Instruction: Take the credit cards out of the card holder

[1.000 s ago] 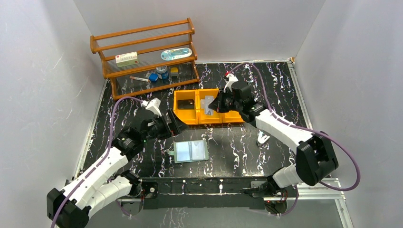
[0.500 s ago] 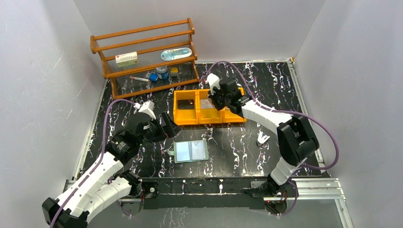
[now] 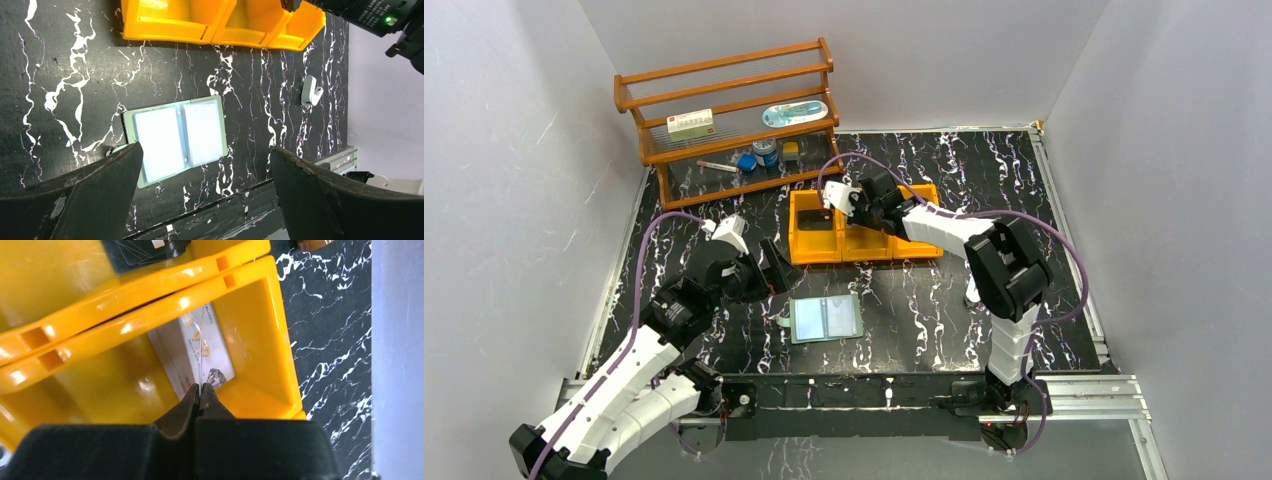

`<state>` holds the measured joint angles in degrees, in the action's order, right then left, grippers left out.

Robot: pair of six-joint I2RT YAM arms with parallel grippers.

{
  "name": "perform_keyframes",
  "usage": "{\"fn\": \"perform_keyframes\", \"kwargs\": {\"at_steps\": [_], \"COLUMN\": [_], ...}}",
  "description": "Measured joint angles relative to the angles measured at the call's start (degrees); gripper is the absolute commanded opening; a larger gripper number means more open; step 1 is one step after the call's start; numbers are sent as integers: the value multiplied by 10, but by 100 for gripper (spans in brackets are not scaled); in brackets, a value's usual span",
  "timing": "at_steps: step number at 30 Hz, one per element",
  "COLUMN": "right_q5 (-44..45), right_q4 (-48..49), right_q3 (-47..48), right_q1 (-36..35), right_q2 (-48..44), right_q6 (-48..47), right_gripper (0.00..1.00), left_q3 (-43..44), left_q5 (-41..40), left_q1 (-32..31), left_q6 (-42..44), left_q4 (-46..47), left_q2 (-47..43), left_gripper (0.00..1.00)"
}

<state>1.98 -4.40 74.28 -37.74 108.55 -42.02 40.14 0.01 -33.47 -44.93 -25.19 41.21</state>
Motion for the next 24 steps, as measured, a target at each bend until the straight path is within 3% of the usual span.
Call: {"fn": "perform_keyframes", "kwargs": {"at_steps": [15,24], "right_q5": [80,88], "right_q4": [44,45], "right_q3": [9,10], "right_q1": [-22,-24], "right_q2": [64,65], "right_q6": [-139,-149], "right_gripper": [12,28], "left_q3": [0,0], "left_q5": [-7,-10], "left_q1": [0,0], "left_q6": [2,2], "left_q4": [-13,-19], "left_q2": [-1,0], "left_gripper": [98,98]}}
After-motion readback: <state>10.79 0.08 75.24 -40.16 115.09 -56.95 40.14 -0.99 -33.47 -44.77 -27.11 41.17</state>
